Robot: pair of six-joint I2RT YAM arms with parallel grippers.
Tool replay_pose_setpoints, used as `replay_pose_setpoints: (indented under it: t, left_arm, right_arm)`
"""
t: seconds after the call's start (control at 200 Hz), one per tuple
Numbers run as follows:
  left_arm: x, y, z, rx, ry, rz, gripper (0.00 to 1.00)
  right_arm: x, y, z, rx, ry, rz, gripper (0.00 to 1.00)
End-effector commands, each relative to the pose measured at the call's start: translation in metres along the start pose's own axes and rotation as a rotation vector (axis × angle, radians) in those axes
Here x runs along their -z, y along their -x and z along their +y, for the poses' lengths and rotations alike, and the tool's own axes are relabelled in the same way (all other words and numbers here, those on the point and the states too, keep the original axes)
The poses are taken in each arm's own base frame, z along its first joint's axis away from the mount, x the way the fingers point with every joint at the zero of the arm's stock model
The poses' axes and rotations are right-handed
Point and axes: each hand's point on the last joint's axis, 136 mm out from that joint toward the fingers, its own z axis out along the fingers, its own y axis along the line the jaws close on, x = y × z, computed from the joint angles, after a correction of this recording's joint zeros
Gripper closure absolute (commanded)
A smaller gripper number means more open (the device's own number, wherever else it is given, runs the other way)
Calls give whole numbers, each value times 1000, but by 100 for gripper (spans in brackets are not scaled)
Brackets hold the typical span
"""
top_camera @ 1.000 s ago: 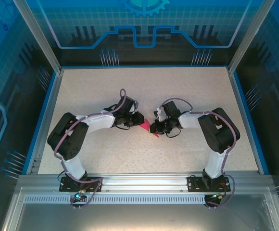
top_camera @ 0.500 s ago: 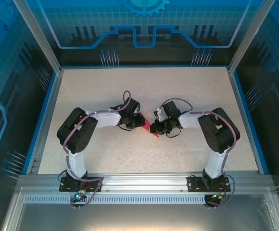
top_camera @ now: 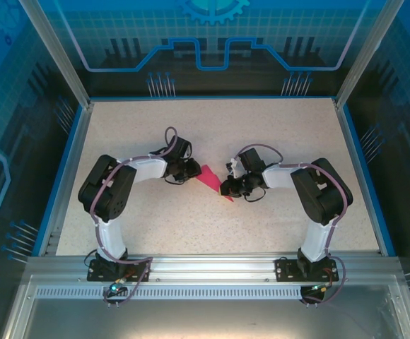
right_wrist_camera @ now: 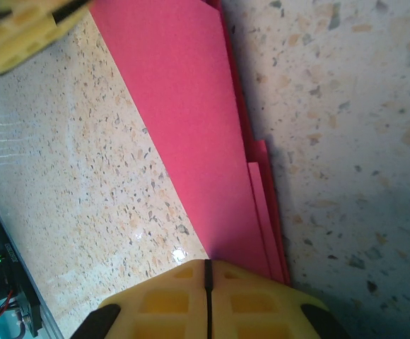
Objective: Fold a paper plane with a square sheet of paper (pick it up from the middle)
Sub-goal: Fold the wing for the fifth time at the center of the table.
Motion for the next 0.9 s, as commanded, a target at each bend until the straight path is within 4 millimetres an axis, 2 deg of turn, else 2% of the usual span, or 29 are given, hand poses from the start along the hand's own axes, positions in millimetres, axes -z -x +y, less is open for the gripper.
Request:
replay_pose_setpoints:
  t: [0.0, 0.12, 0.14, 0.22, 0.3, 0.365, 0.43, 0.47, 0.59, 0.895]
  left_arm:
    - [6, 18, 64, 49, 197, -59, 78]
    - [20, 33, 66, 30, 213, -87, 76]
    - [22, 35, 65, 25, 212, -92, 76]
    - [34, 40, 58, 2, 199, -116, 73]
    - [48, 41, 49, -12, 172, -138, 69]
    - [60, 40, 44, -23, 154, -152, 64]
    - [70, 36, 41, -30, 141, -161, 58]
    - [75, 33, 39, -36, 131, -166, 54]
    - [89, 25, 36, -41, 112, -178, 43]
    - [109, 6, 45, -21, 107, -191, 19]
  right_arm:
    - [-3, -39, -44, -138, -145, 116, 94]
    - [1, -27, -23, -91, -104, 84, 92]
    - [4, -15, -11, -66, -84, 57, 91]
    - [15, 2, 17, -10, -38, 2, 87]
    - [32, 18, 42, 43, -2, -75, 79]
    - [48, 29, 53, 74, -6, -144, 71]
    - [62, 38, 54, 99, -48, -211, 60]
    - [67, 41, 48, 103, -90, -240, 54]
    - [68, 47, 32, 104, -160, -249, 43]
    - [29, 51, 30, 146, -139, -99, 39]
